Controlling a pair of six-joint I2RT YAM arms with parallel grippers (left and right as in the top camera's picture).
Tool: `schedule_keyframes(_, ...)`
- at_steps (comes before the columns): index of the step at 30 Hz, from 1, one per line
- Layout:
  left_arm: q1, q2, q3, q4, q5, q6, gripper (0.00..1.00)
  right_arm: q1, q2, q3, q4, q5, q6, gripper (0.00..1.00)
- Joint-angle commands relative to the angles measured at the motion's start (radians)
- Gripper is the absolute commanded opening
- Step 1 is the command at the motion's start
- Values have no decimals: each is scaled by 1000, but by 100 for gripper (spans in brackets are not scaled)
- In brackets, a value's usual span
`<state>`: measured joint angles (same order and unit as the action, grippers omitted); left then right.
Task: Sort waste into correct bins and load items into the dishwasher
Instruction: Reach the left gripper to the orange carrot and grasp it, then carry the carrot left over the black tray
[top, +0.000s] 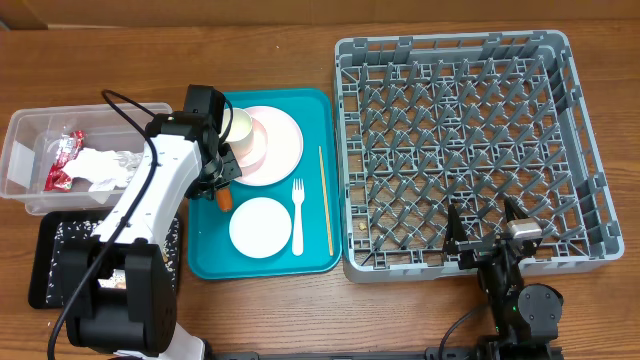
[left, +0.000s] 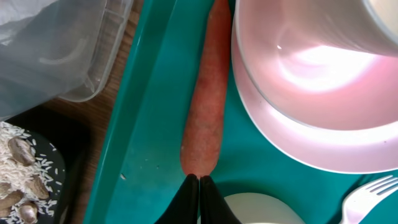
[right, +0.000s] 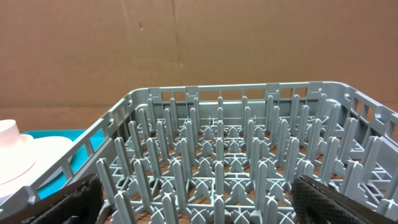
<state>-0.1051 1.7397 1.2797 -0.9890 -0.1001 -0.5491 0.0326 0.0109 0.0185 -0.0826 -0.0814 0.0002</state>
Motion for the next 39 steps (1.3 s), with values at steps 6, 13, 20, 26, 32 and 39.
schedule_keyframes(6, 7, -1, -44, 64, -29, -16, 33, -4, -8, -11, 6, 2, 5, 100)
schedule_keyframes(13, 7, -1, -88, 87, -71, -16, 23, -4, -8, -11, 6, 2, 5, 100)
schedule_keyframes(20, 7, 0, -138, 160, -76, -11, 45, -4, -8, -11, 6, 2, 5, 100)
schedule_keyframes(26, 7, 0, -181, 225, -76, -11, 42, -4, -8, -11, 6, 2, 5, 100)
schedule_keyframes(32, 7, 3, -235, 301, -95, -12, 43, -4, -8, -11, 6, 2, 5, 100)
schedule_keyframes(39, 7, 66, -261, 378, -91, -12, 46, -4, -8, -11, 6, 2, 5, 100)
